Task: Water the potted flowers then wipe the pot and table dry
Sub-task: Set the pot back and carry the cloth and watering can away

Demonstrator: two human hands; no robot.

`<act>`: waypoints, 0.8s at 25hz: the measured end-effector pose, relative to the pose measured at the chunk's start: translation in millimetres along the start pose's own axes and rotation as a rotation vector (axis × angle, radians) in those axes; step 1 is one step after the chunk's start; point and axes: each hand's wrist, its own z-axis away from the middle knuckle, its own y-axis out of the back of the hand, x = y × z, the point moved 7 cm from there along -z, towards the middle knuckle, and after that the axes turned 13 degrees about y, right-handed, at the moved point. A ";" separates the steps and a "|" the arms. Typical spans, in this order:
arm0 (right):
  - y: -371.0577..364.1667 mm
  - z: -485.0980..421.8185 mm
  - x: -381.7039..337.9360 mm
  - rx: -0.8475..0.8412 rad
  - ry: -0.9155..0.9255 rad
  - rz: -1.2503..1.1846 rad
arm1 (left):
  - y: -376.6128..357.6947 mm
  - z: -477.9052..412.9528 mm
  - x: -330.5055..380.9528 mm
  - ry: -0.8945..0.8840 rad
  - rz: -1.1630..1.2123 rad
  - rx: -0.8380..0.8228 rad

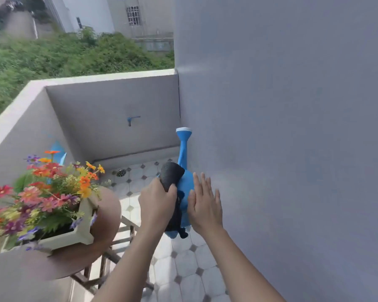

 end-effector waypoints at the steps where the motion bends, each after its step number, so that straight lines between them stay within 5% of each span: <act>1: -28.3 5.5 20.7 -0.037 0.002 0.010 | -31.8 0.3 -19.9 0.030 0.000 -0.020; 13: -468.0 110.5 272.3 -0.451 -0.136 0.044 | -443.4 -7.1 -339.4 0.288 -0.033 -0.257; 20: -595.9 140.5 348.0 -0.512 -0.099 0.044 | -566.5 -4.3 -431.4 0.348 -0.009 -0.280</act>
